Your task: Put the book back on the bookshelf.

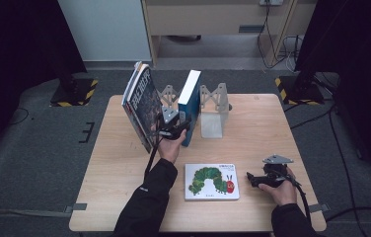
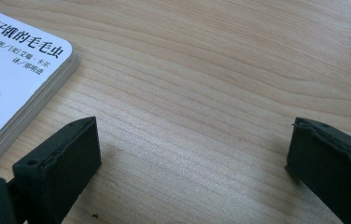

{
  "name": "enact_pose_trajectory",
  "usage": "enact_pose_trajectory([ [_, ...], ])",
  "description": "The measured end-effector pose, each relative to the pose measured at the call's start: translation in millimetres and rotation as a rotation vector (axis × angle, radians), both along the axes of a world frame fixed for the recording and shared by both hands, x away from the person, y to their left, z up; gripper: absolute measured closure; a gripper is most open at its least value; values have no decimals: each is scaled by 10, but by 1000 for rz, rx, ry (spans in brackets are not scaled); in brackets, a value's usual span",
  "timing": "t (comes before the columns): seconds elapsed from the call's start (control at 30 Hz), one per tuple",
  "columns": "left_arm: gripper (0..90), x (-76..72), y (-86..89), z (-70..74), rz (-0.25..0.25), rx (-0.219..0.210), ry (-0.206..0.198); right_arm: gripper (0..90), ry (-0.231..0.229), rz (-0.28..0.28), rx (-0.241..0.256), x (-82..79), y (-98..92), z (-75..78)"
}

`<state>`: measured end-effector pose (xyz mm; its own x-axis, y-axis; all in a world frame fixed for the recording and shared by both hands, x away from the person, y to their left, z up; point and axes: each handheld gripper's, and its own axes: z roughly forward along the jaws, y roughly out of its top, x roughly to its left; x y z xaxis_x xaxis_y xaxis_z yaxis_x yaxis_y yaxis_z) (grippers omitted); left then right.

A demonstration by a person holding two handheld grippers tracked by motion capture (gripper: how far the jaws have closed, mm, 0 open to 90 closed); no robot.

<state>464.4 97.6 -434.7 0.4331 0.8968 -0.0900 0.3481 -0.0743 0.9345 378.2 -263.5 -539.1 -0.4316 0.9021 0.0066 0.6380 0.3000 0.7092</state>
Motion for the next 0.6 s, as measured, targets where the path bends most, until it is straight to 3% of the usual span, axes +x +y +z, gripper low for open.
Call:
enact_pose_trajectory([
  [0.17, 530, -58, 1, -69, -8, 24, 16, 28, -1, 2, -1, 1, -1, 0],
  [0.33, 573, -42, -49, -29, 8, 15, 48, 28, -1, 3, -3, 2, -1, 0],
  [0.6, 556, 22, -247, -10, -22, -19, 73, 27, -2, 4, -4, 3, -3, 0],
])
